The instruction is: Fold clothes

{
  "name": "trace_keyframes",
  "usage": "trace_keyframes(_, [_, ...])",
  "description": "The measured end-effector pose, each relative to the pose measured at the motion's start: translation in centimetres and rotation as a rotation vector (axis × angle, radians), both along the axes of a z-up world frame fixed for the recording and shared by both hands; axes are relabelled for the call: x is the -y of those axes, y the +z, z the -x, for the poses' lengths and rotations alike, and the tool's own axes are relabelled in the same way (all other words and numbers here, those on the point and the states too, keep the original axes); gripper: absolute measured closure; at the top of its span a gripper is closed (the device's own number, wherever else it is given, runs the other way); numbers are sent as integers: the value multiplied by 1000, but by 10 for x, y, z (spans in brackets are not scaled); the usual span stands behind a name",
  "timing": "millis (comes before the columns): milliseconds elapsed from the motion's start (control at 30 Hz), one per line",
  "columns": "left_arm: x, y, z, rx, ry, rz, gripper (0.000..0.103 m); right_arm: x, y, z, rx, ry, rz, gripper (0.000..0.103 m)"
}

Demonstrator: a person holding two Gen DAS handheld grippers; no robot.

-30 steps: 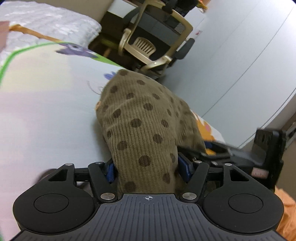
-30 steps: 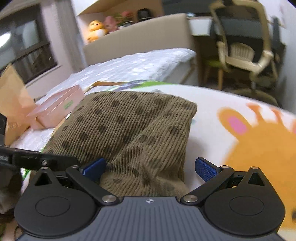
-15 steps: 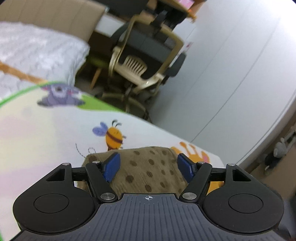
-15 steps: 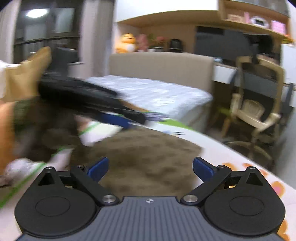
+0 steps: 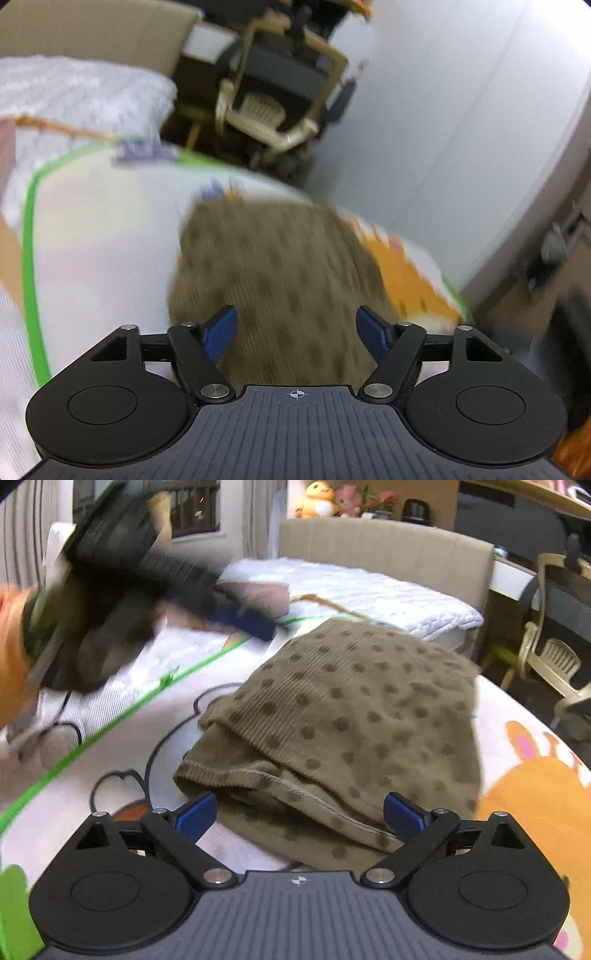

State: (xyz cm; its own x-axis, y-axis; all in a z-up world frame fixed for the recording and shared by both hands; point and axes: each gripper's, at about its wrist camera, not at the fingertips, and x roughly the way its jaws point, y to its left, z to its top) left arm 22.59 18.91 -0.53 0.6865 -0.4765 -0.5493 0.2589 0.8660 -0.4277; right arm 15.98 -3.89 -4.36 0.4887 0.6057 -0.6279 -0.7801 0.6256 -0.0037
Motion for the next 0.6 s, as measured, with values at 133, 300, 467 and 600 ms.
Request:
trace_keyframes(133, [24, -27, 17, -54, -51, -27, 29, 15, 20, -17, 37, -116, -55, 5])
trace_keyframes(300, [23, -4, 26, 9, -55, -50, 29, 16, -21, -53, 32, -242, 117, 5])
trace_keyframes(467, [3, 32, 21, 119, 0, -7, 21, 19, -25, -58, -2, -218, 97, 5])
trace_keyframes(600, [-4, 37, -30, 133, 74, 9, 24, 13, 2, -72, 31, -217, 39, 4])
